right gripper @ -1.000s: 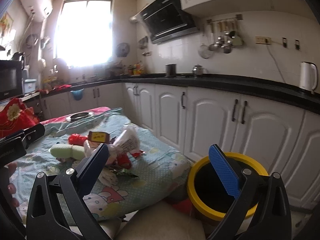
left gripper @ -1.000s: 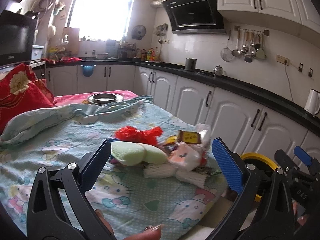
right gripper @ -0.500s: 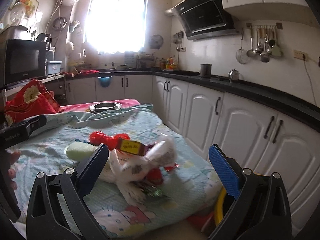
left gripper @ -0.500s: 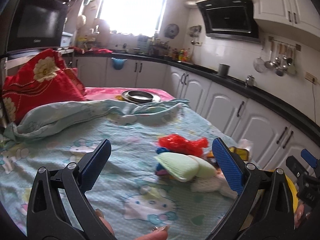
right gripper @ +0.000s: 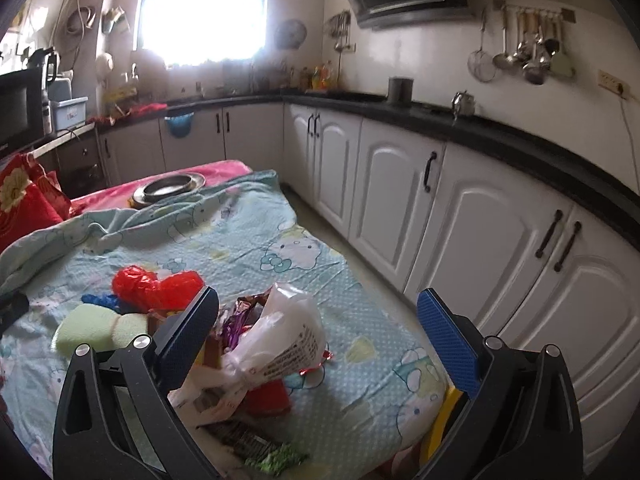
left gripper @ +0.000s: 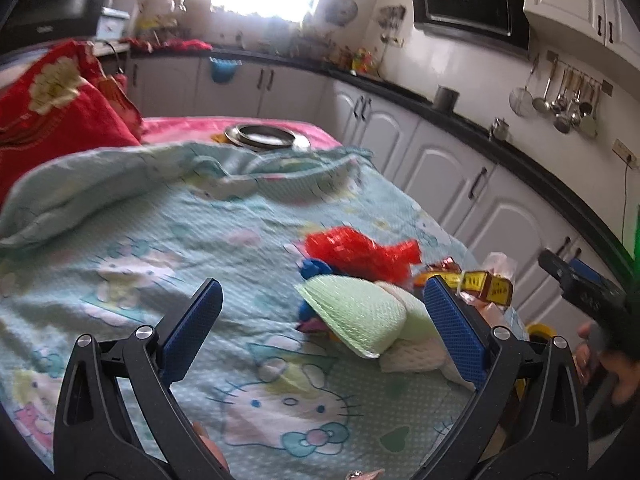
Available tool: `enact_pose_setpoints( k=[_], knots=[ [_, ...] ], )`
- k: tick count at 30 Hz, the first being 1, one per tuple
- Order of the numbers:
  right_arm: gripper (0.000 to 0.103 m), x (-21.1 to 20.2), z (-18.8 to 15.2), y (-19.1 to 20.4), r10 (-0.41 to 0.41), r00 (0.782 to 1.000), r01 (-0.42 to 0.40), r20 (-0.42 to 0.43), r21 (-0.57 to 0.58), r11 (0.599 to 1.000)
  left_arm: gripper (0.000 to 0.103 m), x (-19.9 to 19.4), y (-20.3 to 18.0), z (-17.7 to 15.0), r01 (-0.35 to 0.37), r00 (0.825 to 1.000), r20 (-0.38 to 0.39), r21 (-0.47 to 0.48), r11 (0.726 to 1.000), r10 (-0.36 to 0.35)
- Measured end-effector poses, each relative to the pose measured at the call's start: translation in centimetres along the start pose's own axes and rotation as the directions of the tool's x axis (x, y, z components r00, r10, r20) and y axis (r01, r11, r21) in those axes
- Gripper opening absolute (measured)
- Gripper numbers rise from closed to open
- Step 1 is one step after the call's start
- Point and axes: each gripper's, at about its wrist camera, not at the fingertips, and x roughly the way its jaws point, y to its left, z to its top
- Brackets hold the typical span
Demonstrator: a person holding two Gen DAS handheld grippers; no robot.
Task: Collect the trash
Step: 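Grasp the green mesh sponge with the left tool while the right tool grasps a white plastic bag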
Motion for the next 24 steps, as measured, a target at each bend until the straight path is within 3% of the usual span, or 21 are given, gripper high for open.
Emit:
enact_pose_setpoints(
  k=[3, 5, 8, 13, 15, 17, 24],
  knots=[
    [0.084, 2.2, 0.3, -0.5, 0.035, 0.997, -0.035, -0.069, 0.0, 0.999, 0.093, 1.8, 0.3, 0.0, 0.022, 0.998, -0.06, -0.057, 0.998, -0.026],
    [0.072, 3.6, 0.2, -1.0, 0.06, 0.992, -0.057, -0.109, 0.028, 0.998, 0.093, 2.9, 0.5, 0.1, 0.034, 0.994, -0.098, -0.091, 0.995, -0.043],
    [0.066, 5.2, 0.1, -1.3, 0.106, 0.983, -0.098, -0.153, 0.055, 0.994, 0.093, 4.3, 0.9, -0.1, 0.024, 0.988, -0.145, -0.146, 0.989, -0.046],
    [0.051, 6.4, 0.3, -1.0, 0.152, 0.973, -0.146, -0.173, 0.048, 0.988, 0.093, 5.3, 1.8, -0.5, 0.049, 0.978, -0.186, -0.248, 0.968, -0.097],
    [0.04, 6.9, 0.3, -1.0, 0.182, 0.965, -0.174, -0.188, 0.055, 0.983, 0.092, 5.6, 2.0, -0.5, 0.053, 0.974, -0.197, -0.265, 0.963, -0.109],
    [0.03, 7.3, 0.3, -1.2, 0.209, 0.957, -0.199, -0.202, 0.068, 0.978, 0.084, 5.7, 2.1, -0.9, 0.058, 0.97, -0.21, -0.283, 0.957, -0.12],
    [0.021, 6.4, 0.0, -1.5, 0.232, 0.956, -0.224, -0.18, 0.066, 0.972, 0.062, 5.7, 2.4, -1.9, 0.096, 0.947, -0.253, -0.362, 0.927, -0.196]
  ],
)
